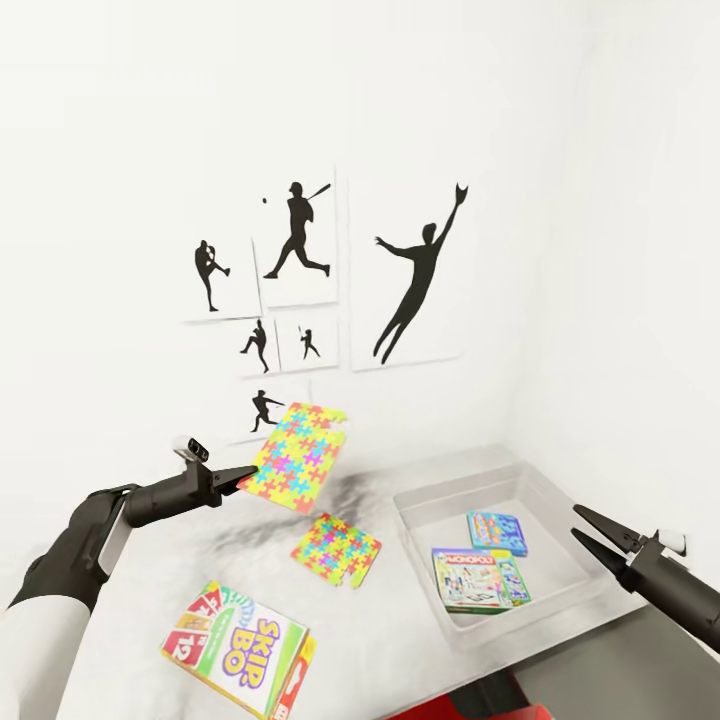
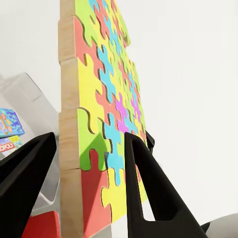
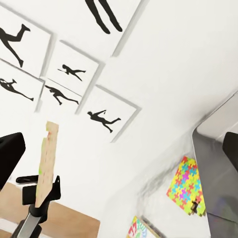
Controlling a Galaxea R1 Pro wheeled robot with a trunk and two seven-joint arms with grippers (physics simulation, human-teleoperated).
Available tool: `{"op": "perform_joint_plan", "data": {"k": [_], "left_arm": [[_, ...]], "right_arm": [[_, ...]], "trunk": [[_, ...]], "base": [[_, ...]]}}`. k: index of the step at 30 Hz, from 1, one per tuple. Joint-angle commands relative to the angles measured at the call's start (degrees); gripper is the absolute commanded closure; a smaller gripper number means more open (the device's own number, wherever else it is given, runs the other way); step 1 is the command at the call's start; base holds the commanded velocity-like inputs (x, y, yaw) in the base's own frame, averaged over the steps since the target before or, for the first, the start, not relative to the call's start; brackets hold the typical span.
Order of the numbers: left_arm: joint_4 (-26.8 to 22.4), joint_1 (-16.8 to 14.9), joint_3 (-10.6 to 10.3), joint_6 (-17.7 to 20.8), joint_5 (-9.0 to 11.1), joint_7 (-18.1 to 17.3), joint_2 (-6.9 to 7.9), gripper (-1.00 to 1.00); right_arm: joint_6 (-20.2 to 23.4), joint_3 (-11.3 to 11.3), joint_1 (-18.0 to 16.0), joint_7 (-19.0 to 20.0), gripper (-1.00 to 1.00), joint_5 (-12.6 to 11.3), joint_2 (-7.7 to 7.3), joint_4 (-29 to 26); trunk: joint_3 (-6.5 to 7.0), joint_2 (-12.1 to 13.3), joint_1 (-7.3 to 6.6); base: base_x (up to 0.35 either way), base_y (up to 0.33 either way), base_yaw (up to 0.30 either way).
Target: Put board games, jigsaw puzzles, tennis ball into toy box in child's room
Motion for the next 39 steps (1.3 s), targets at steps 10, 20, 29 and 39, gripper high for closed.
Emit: {"op": "perform_joint_plan", "data": {"k": [10,20,29,39], "left_arm": [[0.0,0.0,0.0,0.6,0.0,-0.2,0.01,1.0],[0.0,0.0,0.1,0.6,0.0,-0.2,0.01,1.0],[0.0,0.0,0.1,0.6,0.0,-0.2,0.01,1.0],[0.0,0.0,0.1,0.6,0.0,-0.2,0.01,1.0]], "right_arm": [[0.3,-0.1,0.0,0.4,-1.0,0.3,0.0,0.0],[0.3,-0.1,0.0,0.4,-1.0,0.3,0.0,0.0],[0.3,-0.1,0.0,0.4,-1.0,0.3,0.01,0.0],[0.3,-0.1,0.0,0.4,-1.0,0.3,0.0,0.0]], "trunk": [[-0.06,-0.1,0.03],[-0.06,-0.1,0.03],[0.02,-0.1,0.03],[0.23,-0.1,0.03]], "base": [[0.009,-0.006,0.016],[0.034,-0.066,0.0],[0.038,0.001,-0.03],[0.077,0.005,-0.066]]}}
